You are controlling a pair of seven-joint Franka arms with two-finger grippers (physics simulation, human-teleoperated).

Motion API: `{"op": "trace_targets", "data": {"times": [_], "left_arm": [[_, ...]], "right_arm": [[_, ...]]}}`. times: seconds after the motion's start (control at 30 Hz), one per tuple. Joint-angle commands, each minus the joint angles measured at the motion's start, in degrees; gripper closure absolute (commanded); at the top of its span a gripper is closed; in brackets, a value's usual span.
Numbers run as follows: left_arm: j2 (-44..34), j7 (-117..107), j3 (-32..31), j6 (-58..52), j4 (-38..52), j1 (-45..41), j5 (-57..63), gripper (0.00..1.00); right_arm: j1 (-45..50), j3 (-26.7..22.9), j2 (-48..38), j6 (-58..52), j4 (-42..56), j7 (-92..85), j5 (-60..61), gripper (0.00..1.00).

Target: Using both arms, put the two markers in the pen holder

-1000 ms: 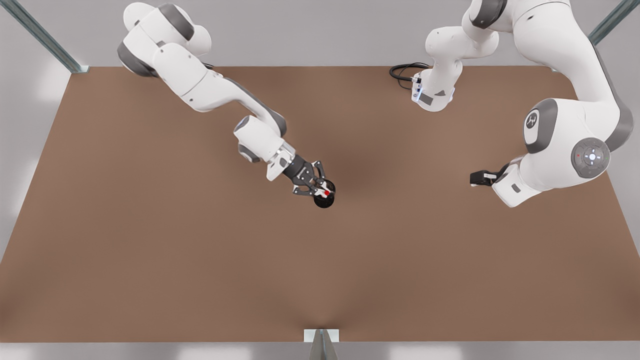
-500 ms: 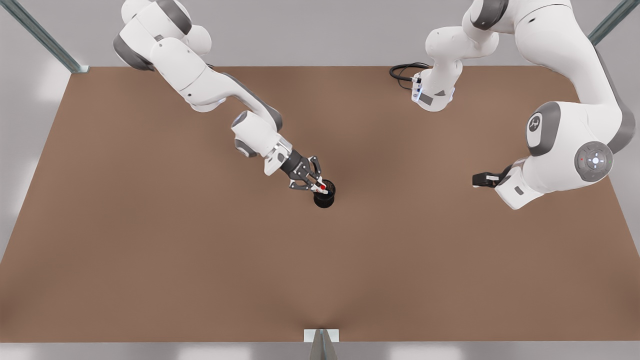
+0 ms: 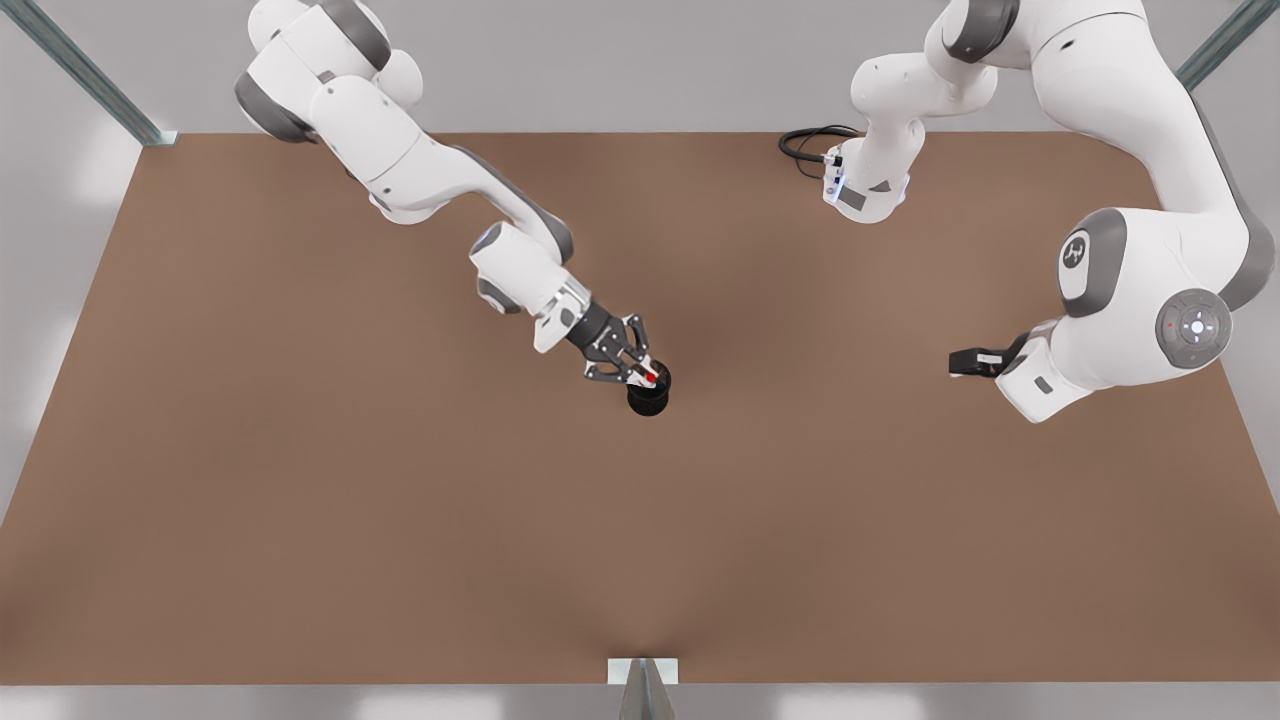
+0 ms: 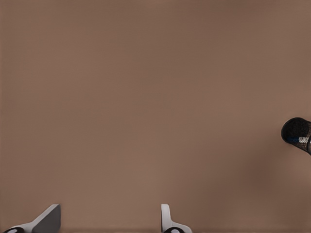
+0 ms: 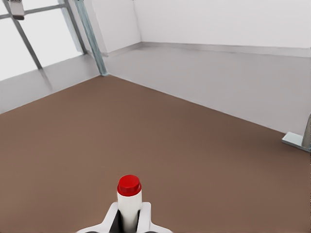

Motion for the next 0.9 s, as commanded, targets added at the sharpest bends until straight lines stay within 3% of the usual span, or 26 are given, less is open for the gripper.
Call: {"op": "trace_targets", "data": {"times": [0.0, 0.27, 0.87], "left_arm": [[0.0, 0.1, 0.0, 0.1, 0.0, 0.0, 0.1, 0.0], [0.3, 0.1, 0.0, 0.3, 0.0, 0.5, 0.1, 0.0], [0.4, -0.5, -0.1, -0.3, 0.2, 1.0, -0.9, 0.0]], "right_arm": [[0.1, -0.1, 0.0, -0.2, 0.7, -0.6, 0.1, 0.72], [4.3, -4.4, 1.6, -0.2, 0.8, -0.6, -0.2, 0.72], [7.0, -4.7, 1.4, -0.2, 0.8, -0.7, 0.9, 0.72]]}}
